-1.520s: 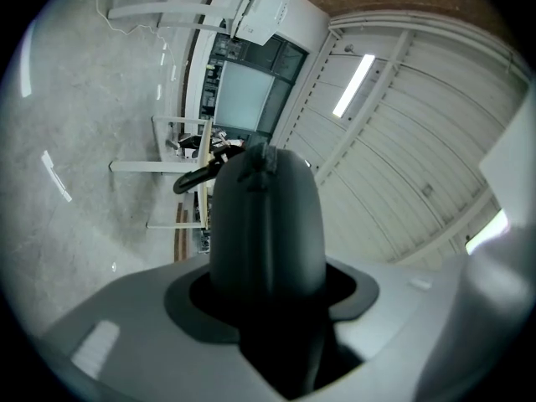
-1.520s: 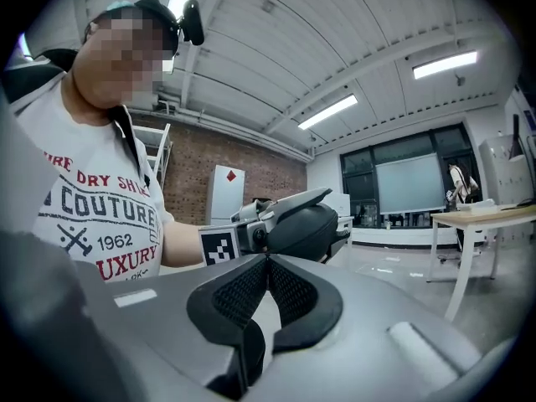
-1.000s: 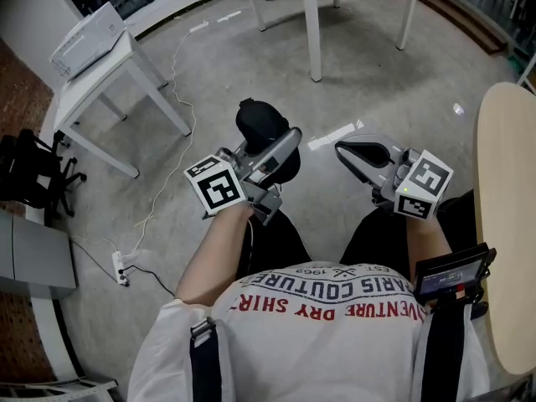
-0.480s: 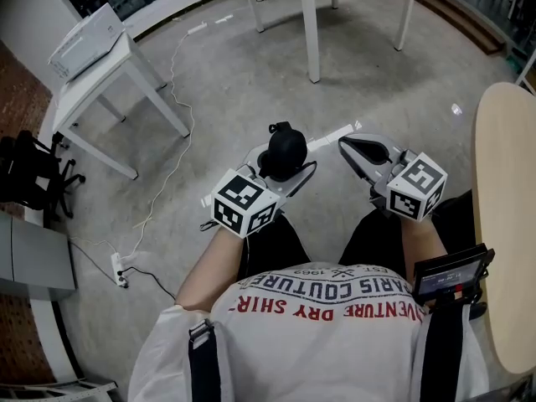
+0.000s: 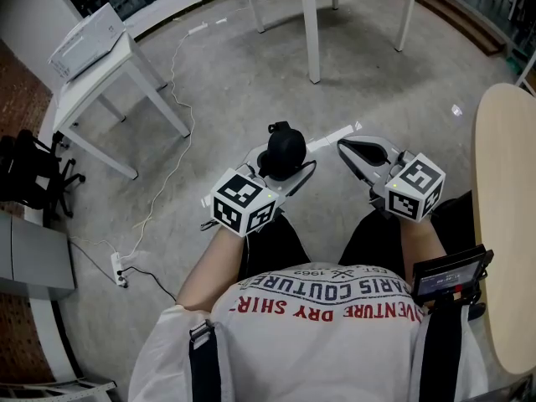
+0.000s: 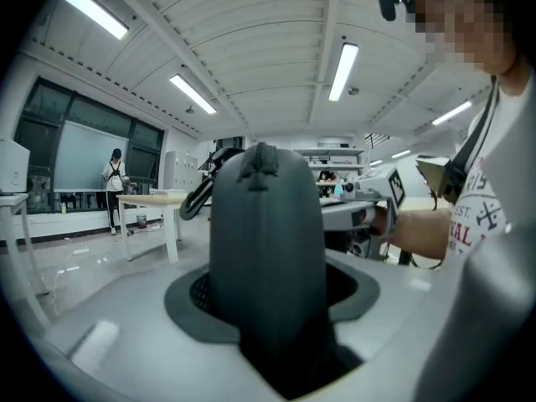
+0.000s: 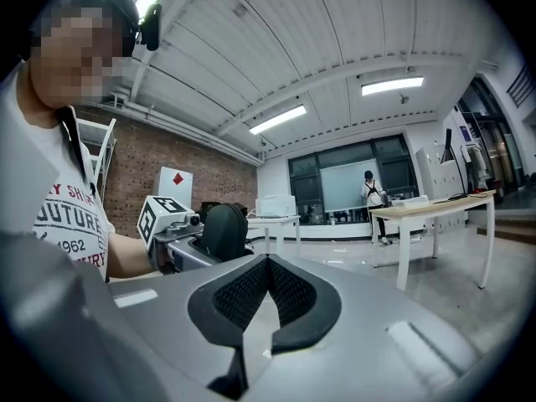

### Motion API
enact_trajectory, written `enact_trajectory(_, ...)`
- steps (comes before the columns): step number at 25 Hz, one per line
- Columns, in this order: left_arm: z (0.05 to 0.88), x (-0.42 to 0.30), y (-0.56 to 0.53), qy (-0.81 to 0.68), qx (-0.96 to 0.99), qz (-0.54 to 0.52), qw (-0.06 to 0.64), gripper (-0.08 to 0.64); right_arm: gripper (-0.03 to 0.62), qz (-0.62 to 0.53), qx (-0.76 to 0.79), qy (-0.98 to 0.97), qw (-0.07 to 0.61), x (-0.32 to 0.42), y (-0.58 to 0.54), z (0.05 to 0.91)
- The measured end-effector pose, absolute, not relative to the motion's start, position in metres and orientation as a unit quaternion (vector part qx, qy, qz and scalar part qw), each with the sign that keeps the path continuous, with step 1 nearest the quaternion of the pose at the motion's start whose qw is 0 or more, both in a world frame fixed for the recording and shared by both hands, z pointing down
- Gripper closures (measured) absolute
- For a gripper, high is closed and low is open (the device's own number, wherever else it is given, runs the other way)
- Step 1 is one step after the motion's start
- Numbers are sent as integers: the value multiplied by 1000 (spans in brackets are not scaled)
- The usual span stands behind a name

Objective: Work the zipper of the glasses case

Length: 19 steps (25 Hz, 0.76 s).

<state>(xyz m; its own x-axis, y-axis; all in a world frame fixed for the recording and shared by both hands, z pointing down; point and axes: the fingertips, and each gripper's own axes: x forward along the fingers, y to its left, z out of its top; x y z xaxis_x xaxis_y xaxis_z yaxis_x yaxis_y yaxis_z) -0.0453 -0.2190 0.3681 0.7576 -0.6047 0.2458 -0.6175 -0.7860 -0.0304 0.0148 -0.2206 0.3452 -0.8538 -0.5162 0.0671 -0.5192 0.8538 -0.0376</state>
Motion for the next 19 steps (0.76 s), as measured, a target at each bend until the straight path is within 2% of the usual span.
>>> enact_trajectory(19, 368, -43, -219, -326, 938, 116, 29, 310, 592, 31, 266, -963, 35, 13, -221, 348)
